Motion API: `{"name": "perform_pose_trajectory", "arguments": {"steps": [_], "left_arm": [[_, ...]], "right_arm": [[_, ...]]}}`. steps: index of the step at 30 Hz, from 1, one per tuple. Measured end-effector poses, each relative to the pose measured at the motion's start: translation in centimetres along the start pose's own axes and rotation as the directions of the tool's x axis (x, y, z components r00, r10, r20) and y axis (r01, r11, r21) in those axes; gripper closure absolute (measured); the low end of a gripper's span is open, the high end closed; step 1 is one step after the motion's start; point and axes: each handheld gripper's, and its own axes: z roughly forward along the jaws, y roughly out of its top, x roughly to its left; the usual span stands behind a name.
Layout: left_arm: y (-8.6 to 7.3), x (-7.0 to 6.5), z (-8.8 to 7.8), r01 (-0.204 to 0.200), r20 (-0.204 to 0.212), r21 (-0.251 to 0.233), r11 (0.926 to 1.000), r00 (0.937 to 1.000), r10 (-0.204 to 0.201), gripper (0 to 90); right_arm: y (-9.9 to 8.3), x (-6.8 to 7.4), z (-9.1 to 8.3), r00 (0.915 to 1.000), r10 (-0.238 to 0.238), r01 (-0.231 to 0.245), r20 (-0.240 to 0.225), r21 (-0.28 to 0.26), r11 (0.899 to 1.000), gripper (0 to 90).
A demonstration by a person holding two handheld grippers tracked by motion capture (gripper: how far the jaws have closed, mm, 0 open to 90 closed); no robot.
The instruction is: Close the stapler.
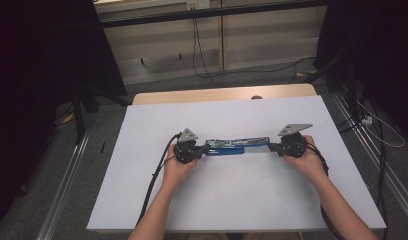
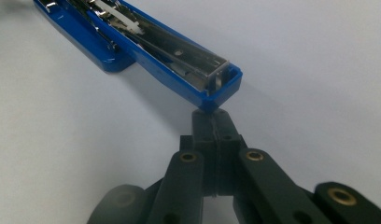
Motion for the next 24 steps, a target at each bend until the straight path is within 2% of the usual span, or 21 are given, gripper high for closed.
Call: {"name": "perform_pose_trajectory", "arguments": {"steps": [10,13,14,18,19,21,24], "left_arm": [[0.0,0.0,0.0,0.002,0.007,-0.003,1.0000,1.0000,-0.002,90.0],[0.0,0.1,0.1,0.003,0.007,-0.004,1.0000,1.0000,-0.003,90.0],[0.0,0.1,0.0,0.005,0.019,-0.002,1.0000,0.9998,-0.005,90.0],[0.0,0.0,0.0,0.005,0.012,0.000,1.0000,0.9999,-0.005,90.0],[0.0,0.1,0.0,0.010,0.025,0.000,1.0000,0.9997,-0.010,90.0],[0.0,0.1,-0.2,0.000,0.023,0.011,0.9999,0.9997,-0.001,90.0],[-0.1,0.0,-0.2,0.009,0.038,0.012,0.9999,0.9992,-0.010,90.0]], "right_arm": [[0.8,0.4,-0.2,0.9997,0.012,-0.013,-0.022,-0.072,0.997,90.0],[0.9,0.7,-0.1,0.9994,0.007,-0.009,-0.033,-0.080,0.997,90.0],[0.9,0.8,-0.1,0.9993,0.006,-0.009,-0.037,-0.082,0.997,90.0],[0.9,1.0,0.1,0.9987,0.007,-0.011,-0.051,-0.083,0.996,90.0],[0.9,1.0,0.1,0.9983,0.005,-0.010,-0.057,-0.085,0.996,89.3],[0.9,1.2,0.2,0.9973,0.007,-0.013,-0.073,-0.091,0.996,87.2],[0.9,1.4,0.4,0.9946,0.025,-0.035,-0.101,-0.105,0.994,82.5]]}}
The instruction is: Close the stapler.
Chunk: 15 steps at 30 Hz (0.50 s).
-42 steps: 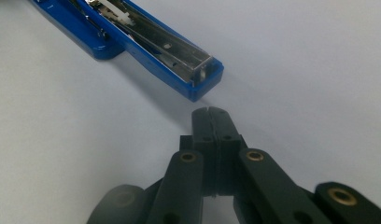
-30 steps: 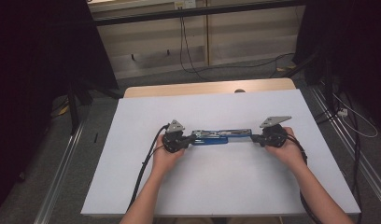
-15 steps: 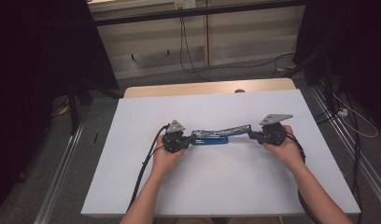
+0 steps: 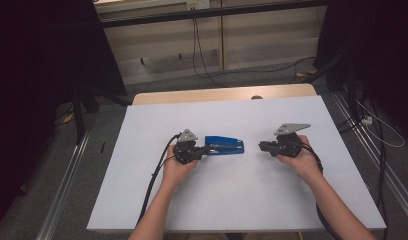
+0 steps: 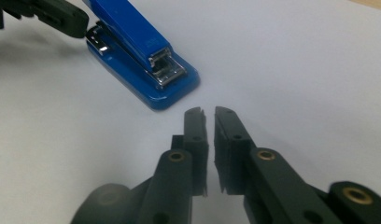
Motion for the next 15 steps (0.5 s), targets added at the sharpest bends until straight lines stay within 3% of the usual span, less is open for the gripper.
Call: {"name": "perform_pose_trajectory", "arguments": {"steps": [6,11,15], "left_arm": [[0.3,-0.6,-0.7,0.017,0.046,-0.010,0.9998,0.9988,-0.016,70.2],[0.4,-0.7,-1.8,0.041,0.037,-0.026,0.9988,0.9985,-0.040,52.5],[0.3,-0.7,-2.7,0.043,0.017,-0.046,0.9980,0.9990,-0.042,44.4]], "right_arm": [[-0.4,0.6,0.0,0.9992,0.033,-0.033,-0.022,-0.003,0.999,64.2],[-1.0,1.3,-0.6,0.9991,0.032,-0.032,-0.027,-0.011,0.999,50.9],[-1.1,1.8,-1.3,0.9992,0.031,-0.032,-0.024,-0.027,0.999,41.9]]}}
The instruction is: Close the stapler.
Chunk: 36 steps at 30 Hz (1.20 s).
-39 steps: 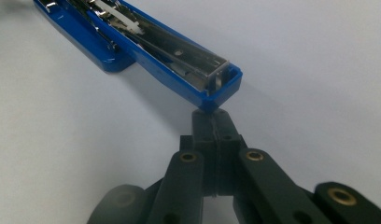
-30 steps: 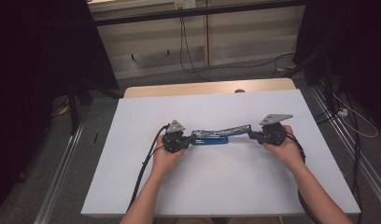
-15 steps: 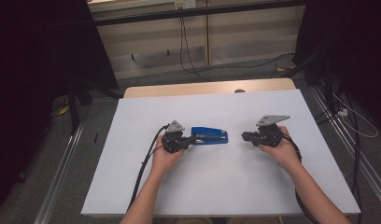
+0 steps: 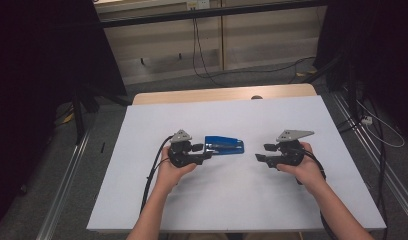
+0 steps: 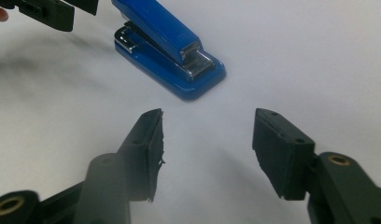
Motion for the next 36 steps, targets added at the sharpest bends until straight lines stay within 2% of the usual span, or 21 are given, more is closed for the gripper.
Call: {"name": "perform_pose_trajectory", "arguments": {"steps": [5,10,18,24,28,32,36], "left_arm": [[0.0,-0.2,-0.6,-0.017,-0.019,0.004,0.9998,0.9997,0.017,37.5],[-0.3,-0.1,-1.2,-0.022,-0.047,0.014,0.9997,0.9986,0.022,32.5],[-0.8,-0.1,-2.4,-0.007,-0.061,0.016,0.9999,0.9981,0.008,25.7],[-1.3,-0.1,-3.4,-0.010,-0.070,0.022,0.9997,0.9975,0.012,20.7],[-1.7,0.1,-4.0,0.007,-0.074,0.019,0.9998,0.9973,-0.006,17.1],[-2.0,0.2,-4.8,-0.009,-0.078,0.021,0.9997,0.9969,0.011,15.1],[-2.5,0.3,-5.4,-0.003,-0.097,0.018,0.9998,0.9953,0.005,11.9]], "right_arm": [[-0.3,0.7,-0.6,1.0000,-0.001,0.001,-0.002,-0.017,1.000,35.1],[-0.7,1.1,-1.0,1.0000,-0.005,0.005,0.005,-0.008,1.000,30.6],[-1.4,1.4,-2.0,1.0000,-0.004,0.004,0.007,-0.012,1.000,27.2],[-1.9,1.6,-2.8,0.9999,-0.004,0.004,0.010,-0.019,1.000,25.7],[-2.3,1.6,-3.2,0.9998,-0.005,0.006,0.017,-0.016,1.000,24.6],[-2.7,1.8,-3.7,0.9996,-0.015,0.015,0.022,-0.009,1.000,23.7],[-3.1,1.9,-4.2,0.9996,-0.019,0.019,0.019,0.000,1.000,22.5]]}}
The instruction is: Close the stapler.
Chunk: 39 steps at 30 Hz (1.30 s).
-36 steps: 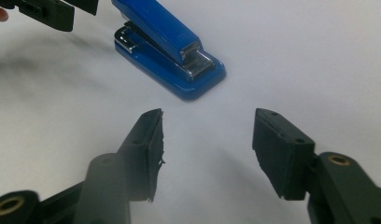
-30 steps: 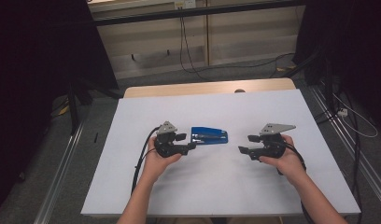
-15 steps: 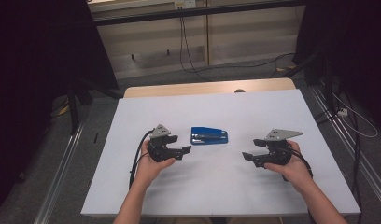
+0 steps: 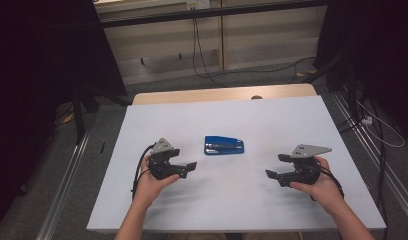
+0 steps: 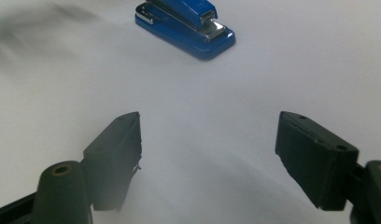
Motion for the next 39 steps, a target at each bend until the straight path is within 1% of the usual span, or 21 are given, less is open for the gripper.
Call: {"name": "perform_pose_trajectory", "arguments": {"steps": [6,9,11,13,18,21,22,24,26,29,31,34,39], "left_arm": [[-0.6,0.3,-1.1,0.011,-0.006,-0.009,0.9999,0.9999,-0.012,11.5],[-0.9,0.4,-1.6,0.006,-0.017,-0.009,0.9999,0.9998,-0.006,11.5],[-1.2,0.6,-1.8,0.016,-0.018,-0.004,0.9999,0.9997,-0.017,11.5],[-1.5,0.8,-2.2,0.020,-0.019,-0.005,0.9998,0.9996,-0.020,11.5],[-2.1,1.0,-3.1,0.015,-0.028,-0.016,0.9998,0.9995,-0.016,11.4],[-2.5,1.2,-3.7,0.019,-0.033,-0.019,0.9996,0.9993,-0.020,11.3],[-2.6,1.2,-3.9,0.024,-0.036,-0.023,0.9995,0.9991,-0.024,11.3],[-2.8,1.2,-4.3,0.014,-0.040,-0.022,0.9997,0.9991,-0.015,11.2],[-3.1,1.4,-4.7,0.023,-0.043,-0.027,0.9994,0.9988,-0.024,11.1],[-3.5,1.6,-5.0,0.023,-0.054,-0.023,0.9995,0.9982,-0.024,10.9],[-3.6,1.6,-5.2,0.019,-0.055,-0.020,0.9996,0.9983,-0.020,10.5],[-3.8,1.5,-5.4,0.027,-0.049,-0.023,0.9994,0.9984,-0.028,9.7],[-4.3,1.7,-6.0,0.019,-0.062,-0.017,0.9997,0.9979,-0.020,9.1]], "right_arm": [[-0.5,0.3,-0.8,1.0000,-0.004,0.004,0.001,-0.004,1.000,21.4],[-0.7,0.3,-1.2,0.9999,-0.005,0.005,0.009,-0.005,1.000,21.4],[-0.9,0.3,-1.5,0.9998,-0.005,0.005,0.020,-0.013,1.000,21.4],[-1.0,0.3,-1.8,0.9998,-0.002,0.002,0.020,-0.014,1.000,21.2],[-1.5,0.4,-2.3,0.9995,-0.006,0.007,0.031,-0.012,1.000,21.0],[-1.7,0.5,-2.7,0.9997,-0.004,0.004,0.025,-0.018,1.000,20.9],[-1.8,0.5,-2.8,0.9997,-0.005,0.006,0.024,-0.017,1.000,20.9],[-2.0,0.6,-2.9,0.9997,-0.006,0.007,0.023,-0.013,1.000,20.9],[-2.1,0.7,-2.9,0.9998,-0.011,0.011,0.019,-0.014,1.000,20.8],[-2.1,0.9,-3.0,0.9997,-0.013,0.013,0.023,-0.014,1.000,20.3],[-2.0,0.9,-3.1,0.9992,-0.020,0.021,0.036,-0.017,1.000,20.0],[-2.0,0.9,-3.2,0.9990,-0.026,0.027,0.035,-0.020,0.999,19.7],[-2.4,0.9,-3.4,0.9990,-0.029,0.030,0.033,-0.017,0.999,19.3]]}}
